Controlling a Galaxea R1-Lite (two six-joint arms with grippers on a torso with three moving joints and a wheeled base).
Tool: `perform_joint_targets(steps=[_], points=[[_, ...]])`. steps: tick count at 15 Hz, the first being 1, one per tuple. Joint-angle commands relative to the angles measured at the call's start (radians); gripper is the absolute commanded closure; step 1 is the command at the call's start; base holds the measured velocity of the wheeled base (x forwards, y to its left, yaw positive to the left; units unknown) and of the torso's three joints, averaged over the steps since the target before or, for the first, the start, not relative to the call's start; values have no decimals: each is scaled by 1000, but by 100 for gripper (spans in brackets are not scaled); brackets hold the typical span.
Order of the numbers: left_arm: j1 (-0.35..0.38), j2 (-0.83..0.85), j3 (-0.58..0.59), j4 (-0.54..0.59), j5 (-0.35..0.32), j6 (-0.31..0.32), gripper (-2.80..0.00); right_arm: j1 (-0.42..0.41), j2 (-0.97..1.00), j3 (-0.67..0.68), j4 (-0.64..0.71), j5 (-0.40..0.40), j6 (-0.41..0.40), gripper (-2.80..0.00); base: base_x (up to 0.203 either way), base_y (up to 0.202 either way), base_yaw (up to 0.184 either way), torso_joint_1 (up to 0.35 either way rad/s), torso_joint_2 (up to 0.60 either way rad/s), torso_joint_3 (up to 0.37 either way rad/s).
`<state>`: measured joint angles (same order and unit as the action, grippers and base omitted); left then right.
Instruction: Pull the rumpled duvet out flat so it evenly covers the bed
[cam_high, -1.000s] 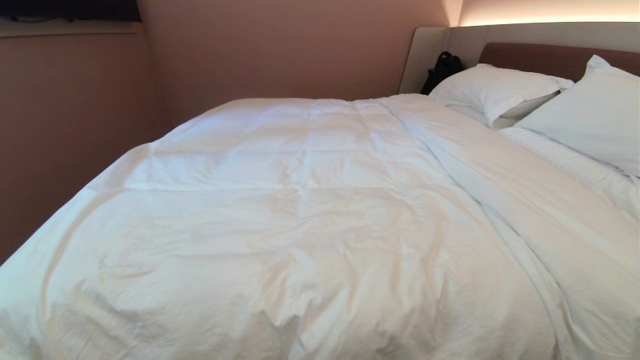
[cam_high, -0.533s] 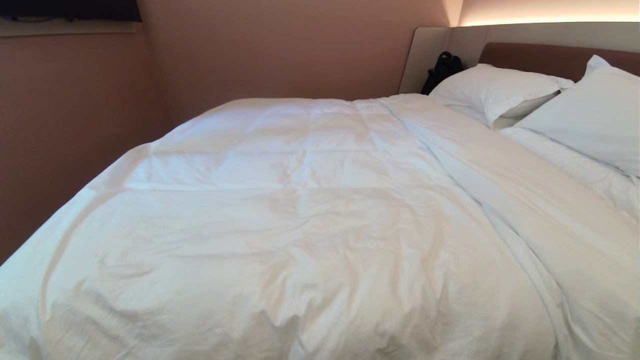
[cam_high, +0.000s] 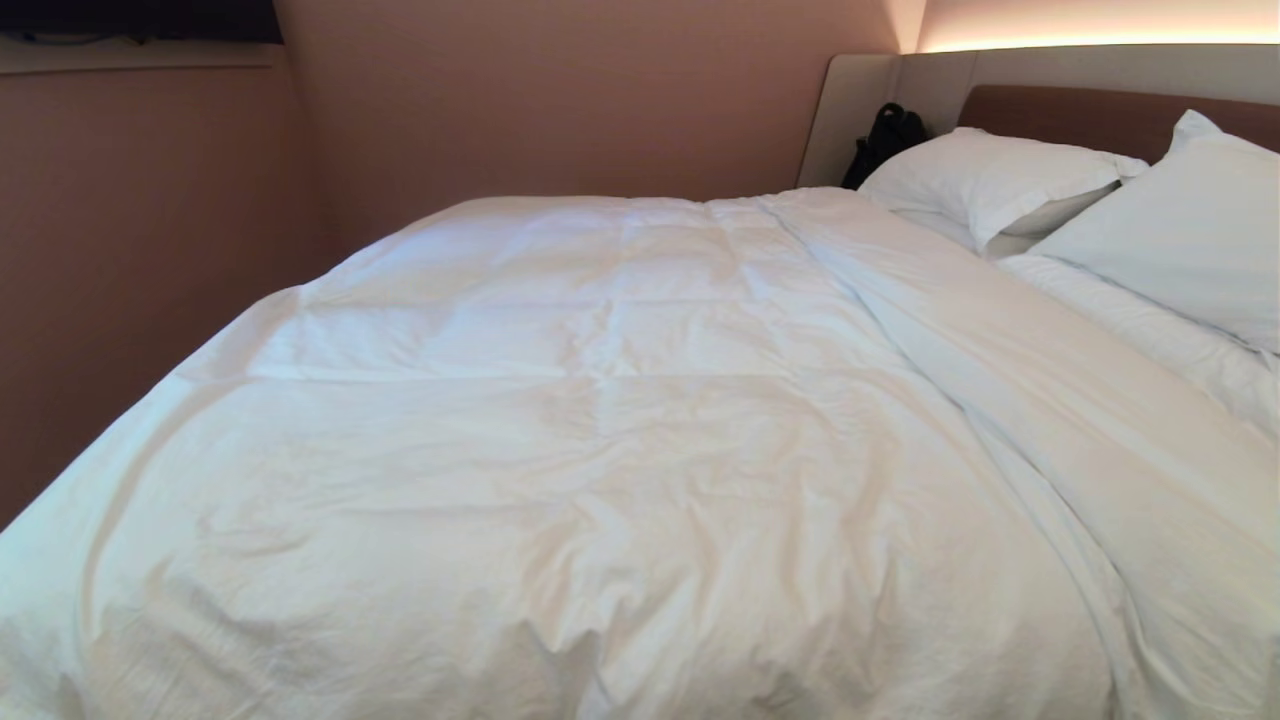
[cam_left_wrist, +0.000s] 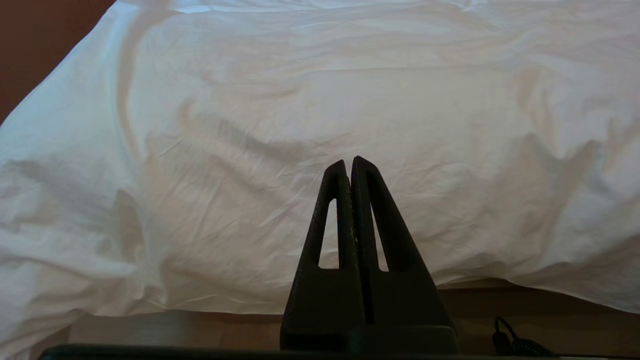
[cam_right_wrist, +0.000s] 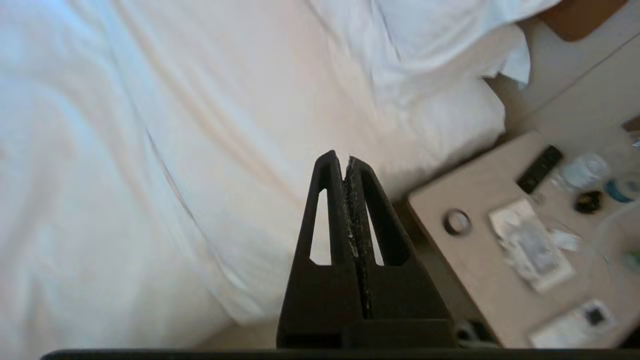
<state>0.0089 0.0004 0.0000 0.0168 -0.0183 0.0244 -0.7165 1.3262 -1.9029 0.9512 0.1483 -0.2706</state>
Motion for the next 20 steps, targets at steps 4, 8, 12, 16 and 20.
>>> perform_joint_targets(steps=[4, 8, 12, 16, 20], points=[[0, 0, 0, 0, 0, 0, 0, 272, 57, -24, -438, -183, 782, 0, 0, 0, 0, 0, 0, 0], [0, 0, 0, 0, 0, 0, 0, 498, 50, -24, -452, -184, 728, 0, 0, 0, 0, 0, 0, 0], [0, 0, 0, -1, 0, 0, 0, 663, 6, -23, -325, -219, 690, 0, 0, 0, 0, 0, 0, 0], [0, 0, 0, 0, 0, 0, 0, 703, -78, 9, -15, -309, 611, 0, 0, 0, 0, 0, 0, 0], [0, 0, 0, 0, -2, 0, 0, 704, -293, 108, 172, -355, 413, 0, 0, 0, 0, 0, 0, 0]])
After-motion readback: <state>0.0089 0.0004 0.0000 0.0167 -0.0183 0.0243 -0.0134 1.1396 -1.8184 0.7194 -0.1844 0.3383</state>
